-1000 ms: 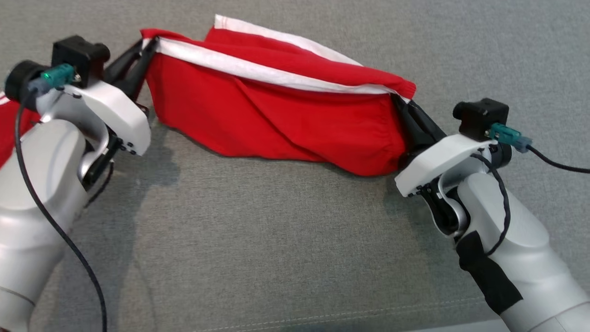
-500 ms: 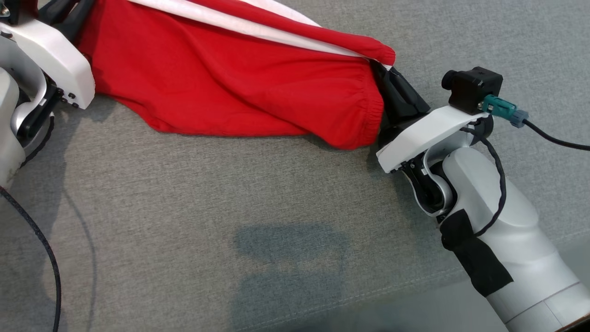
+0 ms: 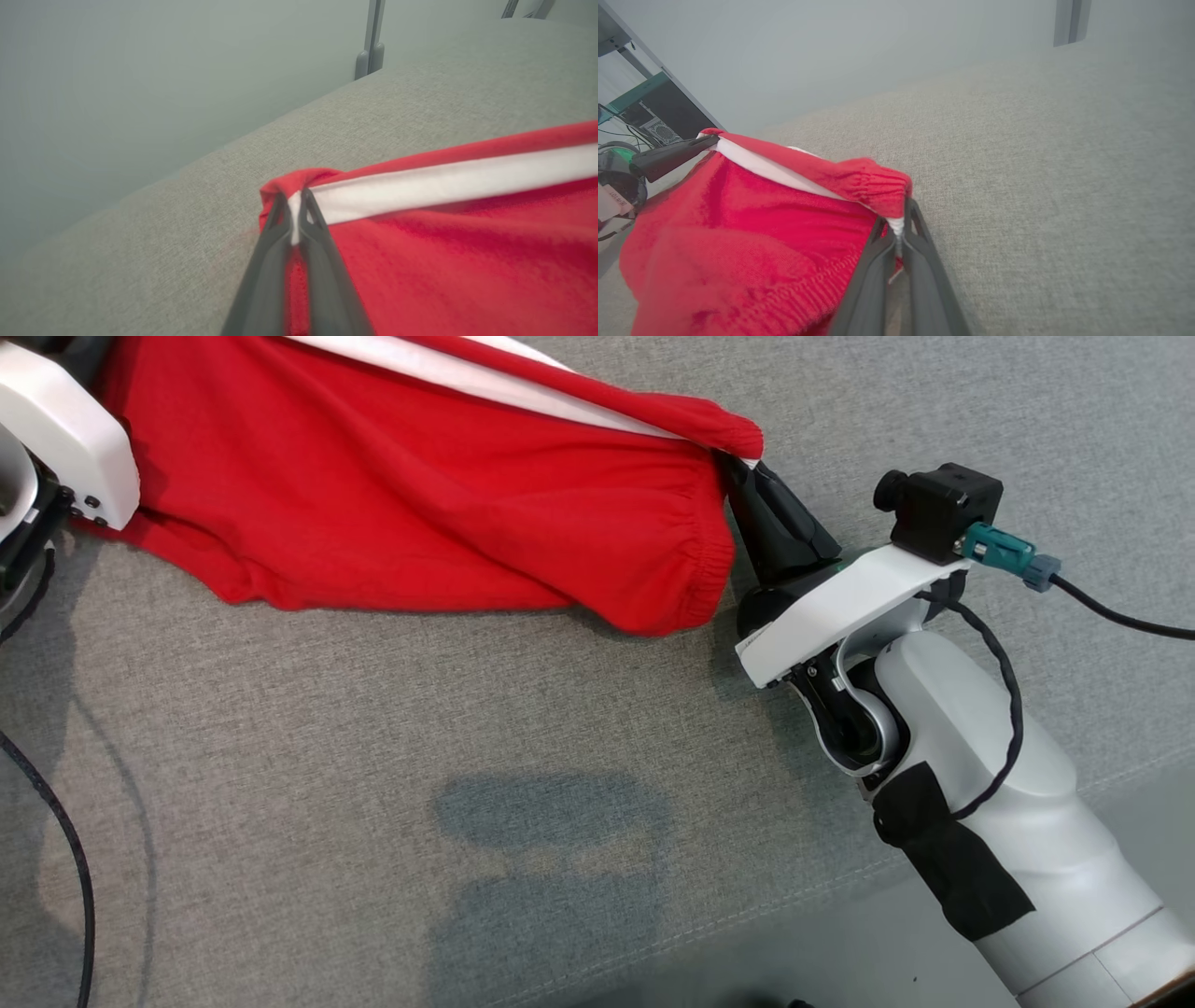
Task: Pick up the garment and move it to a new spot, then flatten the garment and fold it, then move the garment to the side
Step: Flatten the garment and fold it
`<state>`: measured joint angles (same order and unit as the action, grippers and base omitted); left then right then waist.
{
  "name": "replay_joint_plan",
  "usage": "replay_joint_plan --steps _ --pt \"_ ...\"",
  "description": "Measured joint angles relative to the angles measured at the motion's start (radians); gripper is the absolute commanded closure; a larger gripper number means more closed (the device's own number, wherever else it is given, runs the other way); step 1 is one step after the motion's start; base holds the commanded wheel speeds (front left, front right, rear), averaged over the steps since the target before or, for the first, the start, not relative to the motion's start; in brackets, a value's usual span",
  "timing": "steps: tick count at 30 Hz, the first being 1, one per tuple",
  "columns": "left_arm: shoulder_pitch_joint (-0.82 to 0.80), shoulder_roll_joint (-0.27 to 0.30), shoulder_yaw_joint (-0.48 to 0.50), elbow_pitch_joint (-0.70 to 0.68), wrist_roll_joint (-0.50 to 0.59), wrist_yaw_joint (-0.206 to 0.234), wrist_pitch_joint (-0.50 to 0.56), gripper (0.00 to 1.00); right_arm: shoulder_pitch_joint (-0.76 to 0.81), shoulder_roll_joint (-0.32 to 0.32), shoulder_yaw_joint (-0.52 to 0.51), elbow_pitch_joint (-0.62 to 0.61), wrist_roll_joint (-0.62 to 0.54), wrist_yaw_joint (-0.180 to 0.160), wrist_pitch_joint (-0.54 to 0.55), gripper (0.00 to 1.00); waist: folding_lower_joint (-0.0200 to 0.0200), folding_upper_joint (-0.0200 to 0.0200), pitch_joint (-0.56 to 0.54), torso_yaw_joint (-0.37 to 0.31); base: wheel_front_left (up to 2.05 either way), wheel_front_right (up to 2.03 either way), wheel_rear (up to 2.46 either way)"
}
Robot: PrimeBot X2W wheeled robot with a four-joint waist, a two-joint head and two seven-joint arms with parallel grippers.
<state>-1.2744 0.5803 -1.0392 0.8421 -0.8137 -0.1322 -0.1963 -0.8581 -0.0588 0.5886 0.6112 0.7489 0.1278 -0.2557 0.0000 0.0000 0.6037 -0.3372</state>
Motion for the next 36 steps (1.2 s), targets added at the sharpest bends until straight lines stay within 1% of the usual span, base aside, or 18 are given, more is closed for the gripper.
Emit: replay_joint_plan --steps 2,3,4,5,6,11,14,16,19,20,25,31,36 --pt "-0.006 -0.002 -0.012 0.011 -0.002 0.0 -0.007 1.0 -0.001 0.0 0.003 -0.005 0.004 0.0 0.0 1.0 0.0 0.0 -0.002 -0.004 0.0 0.0 0.0" --pt "-0.006 -0.01 -0.017 0.021 -0.018 0.0 -0.012 0.65 -0.007 0.0 0.002 -0.01 0.011 0.0 0.0 1.0 0.0 0.0 -0.002 -0.004 0.0 0.0 0.0" --pt "-0.006 -0.017 -0.019 0.03 -0.031 0.0 -0.015 0.0 -0.013 0.0 0.002 -0.01 0.013 0.0 0.0 0.55 0.0 0.0 -0.001 -0.003 0.0 0.0 0.0" --pt "-0.006 -0.023 -0.023 0.038 -0.041 0.0 -0.017 0.0 -0.018 0.0 0.002 -0.012 0.017 0.0 0.0 0.09 0.0 0.0 -0.002 -0.002 0.0 0.0 0.0" --pt "-0.006 -0.027 -0.03 0.043 -0.046 0.0 -0.017 0.0 -0.02 0.0 0.002 -0.012 0.017 0.0 0.0 0.0 0.0 0.0 -0.003 -0.001 0.0 0.0 0.0" --pt "-0.003 -0.04 -0.029 0.07 -0.06 0.0 -0.047 0.0 -0.02 0.0 -0.011 0.023 -0.009 0.0 0.0 0.0 0.0 0.0 -0.025 0.014 0.0 0.0 0.0" --pt "0.006 -0.052 0.003 0.087 -0.064 0.0 -0.053 0.0 -0.016 -0.001 -0.046 0.048 -0.045 0.0 0.0 0.0 0.0 0.0 -0.049 0.024 0.0 0.0 0.0" --pt "0.031 -0.061 0.04 0.076 -0.062 0.007 -0.055 0.0 -0.005 -0.001 -0.075 0.055 -0.07 0.0 0.0 0.0 0.0 0.0 -0.068 0.031 0.0 0.0 0.0" --pt "0.102 -0.07 0.116 0.034 -0.044 0.039 -0.055 0.0 0.029 -0.002 -0.104 0.063 -0.096 0.0 0.0 0.0 0.0 0.0 -0.1 0.042 0.0 0.0 0.0" --pt "0.102 -0.07 0.116 0.034 -0.044 0.039 -0.055 0.0 0.029 -0.002 -0.104 0.063 -0.096 0.0 0.0 0.0 0.0 0.0 -0.1 0.042 0.0 0.0 0.0" --pt "0.26 -0.106 0.241 -0.033 0.011 0.064 -0.055 0.0 0.102 -0.001 -0.156 0.084 -0.154 0.0 0.0 0.0 0.0 0.0 -0.165 0.063 0.0 0.0 0.0" --pt "0.432 -0.157 0.391 -0.069 0.075 0.072 -0.055 0.0 0.18 0.0 -0.207 0.082 -0.23 0.0 0.0 0.0 0.0 0.0001 -0.246 0.083 0.0 0.0 0.0" --pt "0.54 -0.201 0.494 -0.07 0.116 0.07 -0.055 0.0 0.252 -0.001 -0.263 0.058 -0.296 0.0 0.0 0.0 0.0 0.0 -0.304 0.091 0.0 0.0 0.0"
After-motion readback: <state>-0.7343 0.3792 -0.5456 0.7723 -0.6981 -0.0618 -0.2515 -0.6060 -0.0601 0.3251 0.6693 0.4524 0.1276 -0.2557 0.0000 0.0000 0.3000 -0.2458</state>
